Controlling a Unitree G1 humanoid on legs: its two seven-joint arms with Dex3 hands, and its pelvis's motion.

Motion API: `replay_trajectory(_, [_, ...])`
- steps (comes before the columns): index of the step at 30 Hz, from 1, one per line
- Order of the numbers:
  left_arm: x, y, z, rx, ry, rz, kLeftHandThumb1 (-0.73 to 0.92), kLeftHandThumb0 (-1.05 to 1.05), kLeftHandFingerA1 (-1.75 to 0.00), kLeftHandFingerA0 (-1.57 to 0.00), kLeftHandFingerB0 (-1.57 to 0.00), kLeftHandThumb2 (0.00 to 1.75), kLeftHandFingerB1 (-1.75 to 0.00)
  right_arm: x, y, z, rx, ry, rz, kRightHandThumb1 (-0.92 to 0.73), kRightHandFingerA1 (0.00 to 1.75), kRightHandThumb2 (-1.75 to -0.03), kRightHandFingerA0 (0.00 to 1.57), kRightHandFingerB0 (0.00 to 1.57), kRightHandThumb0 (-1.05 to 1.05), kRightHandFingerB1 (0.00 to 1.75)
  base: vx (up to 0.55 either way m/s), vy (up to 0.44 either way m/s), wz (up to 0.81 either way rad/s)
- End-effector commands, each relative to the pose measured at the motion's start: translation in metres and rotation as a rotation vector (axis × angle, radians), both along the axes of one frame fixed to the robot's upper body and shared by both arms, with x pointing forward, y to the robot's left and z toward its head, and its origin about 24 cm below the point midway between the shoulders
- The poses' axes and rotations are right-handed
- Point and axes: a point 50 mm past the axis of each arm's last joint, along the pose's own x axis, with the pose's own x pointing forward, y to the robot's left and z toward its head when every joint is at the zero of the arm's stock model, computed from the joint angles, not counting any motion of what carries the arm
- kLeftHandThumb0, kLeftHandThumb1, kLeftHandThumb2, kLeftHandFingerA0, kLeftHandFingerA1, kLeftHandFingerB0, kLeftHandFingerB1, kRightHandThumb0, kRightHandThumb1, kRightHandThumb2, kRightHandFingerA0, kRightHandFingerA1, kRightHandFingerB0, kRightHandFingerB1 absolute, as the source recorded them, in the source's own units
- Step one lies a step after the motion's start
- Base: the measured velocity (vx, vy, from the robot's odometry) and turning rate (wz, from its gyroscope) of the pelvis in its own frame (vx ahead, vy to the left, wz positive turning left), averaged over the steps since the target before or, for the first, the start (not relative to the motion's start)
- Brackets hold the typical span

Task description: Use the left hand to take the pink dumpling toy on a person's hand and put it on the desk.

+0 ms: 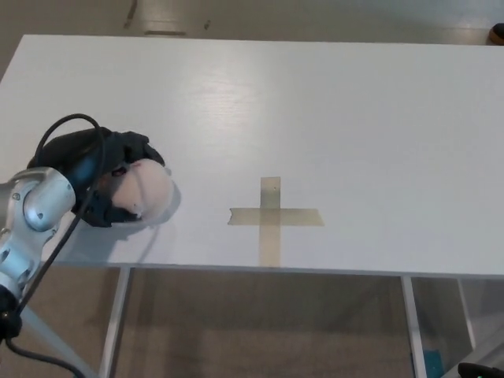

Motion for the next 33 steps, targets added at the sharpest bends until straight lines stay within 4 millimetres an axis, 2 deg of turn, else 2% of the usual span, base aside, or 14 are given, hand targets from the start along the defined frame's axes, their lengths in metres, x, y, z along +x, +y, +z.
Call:
replay_trajectory(1, [0.003,0.006,0.015,0.060,-0.040,0.020,0.48,-0.88,0.00,0.00,0.00,0.59,-0.15,-0.006,-0.002,-0.002,-0.002,0.014,-0.013,-0.66,0.44,-0.59,0.57,0.45,-0.22,0.40,0.00,0.000,0.00])
replay_trajectory(7, [0.005,0.008,0.033,0.051,-0.079,0.023,0.49,-0.87,0.00,0.00,0.00,0.58,-0.11,-0.006,-0.002,-0.003,0.009,0.017,-0.022,-0.66,0.44,-0.59,0.57,0.44,-0.22,0.39,0.00,0.000,0.00])
replay_trajectory(15, [0.003,0.013,0.070,0.051,-0.138,-0.001,0.47,-0.91,0.00,0.00,0.00,0.62,-0.09,-0.007,-0.002,-0.004,0.020,0.026,-0.016,-0.66,0.43,-0.59,0.55,0.43,-0.22,0.39,0.00,0.000,0.00])
replay_trajectory(16, [0.002,0.014,0.074,0.048,-0.143,-0.005,0.53,-0.95,0.00,0.00,0.00,0.60,-0.01,-0.007,-0.002,-0.004,0.019,0.027,-0.014,-0.66,0.43,-0.59,0.55,0.43,-0.22,0.39,0.00,0.000,0.00])
replay_trajectory(17, [0.002,0.014,0.074,0.048,-0.143,-0.005,0.53,-0.95,0.00,0.00,0.00,0.60,-0.01,-0.007,-0.002,-0.004,0.019,0.027,-0.014,-0.66,0.43,-0.59,0.55,0.43,-0.22,0.39,0.00,0.000,0.00])
replay_trajectory(18, [-0.004,0.016,0.098,0.039,-0.184,-0.028,0.46,-0.91,0.00,0.00,0.00,0.63,-0.09,-0.008,-0.003,-0.004,0.022,0.030,-0.014,-0.66,0.43,-0.59,0.54,0.42,-0.22,0.39,0.00,0.000,0.00])
replay_trajectory(19, [-0.009,0.017,0.112,0.034,-0.210,-0.043,0.45,-0.92,0.00,0.00,0.00,0.66,-0.07,-0.008,-0.003,-0.004,0.024,0.032,-0.013,-0.66,0.43,-0.59,0.54,0.42,-0.22,0.39,0.00,0.000,0.00])
replay_trajectory(22, [-0.015,0.019,0.124,0.030,-0.241,-0.060,0.45,-0.93,0.00,0.00,0.00,0.66,-0.07,-0.008,-0.004,-0.004,0.024,0.035,-0.010,-0.66,0.42,-0.59,0.53,0.42,-0.22,0.38,0.00,0.000,0.00])
replay_trajectory(25, [-0.034,0.021,0.147,0.013,-0.319,-0.119,0.46,-0.96,0.00,0.00,0.00,0.67,-0.06,-0.009,-0.004,-0.004,0.019,0.042,-0.004,-0.66,0.42,-0.59,0.52,0.42,-0.23,0.38,0.00,0.000,0.00])
replay_trajectory(28, [-0.050,0.022,0.153,-0.014,-0.363,-0.159,0.46,-0.96,0.00,0.00,0.00,0.67,-0.06,-0.009,-0.004,-0.004,0.020,0.045,-0.003,-0.66,0.42,-0.59,0.52,0.42,-0.23,0.38,0.00,0.000,0.00])
replay_trajectory(31, [-0.098,0.021,0.157,-0.064,-0.451,-0.281,0.45,-0.97,0.00,0.00,0.00,0.68,-0.06,-0.011,-0.005,-0.004,0.012,0.040,-0.007,-0.66,0.42,-0.59,0.52,0.43,-0.23,0.39,0.00,0.000,0.00])
replay_trajectory(32, [-0.107,0.021,0.156,-0.078,-0.462,-0.297,0.39,-0.76,0.00,0.00,0.00,0.86,-0.06,-0.011,-0.006,-0.005,0.010,0.041,-0.007,-0.66,0.42,-0.59,0.52,0.43,-0.23,0.39,0.00,0.000,0.00])
replay_trajectory(33, [-0.111,0.021,0.156,-0.086,-0.467,-0.304,0.39,-0.76,0.00,0.00,0.00,0.86,-0.06,-0.012,-0.006,-0.005,0.008,0.042,-0.007,-0.66,0.42,-0.59,0.52,0.43,-0.23,0.39,0.00,0.000,0.00])
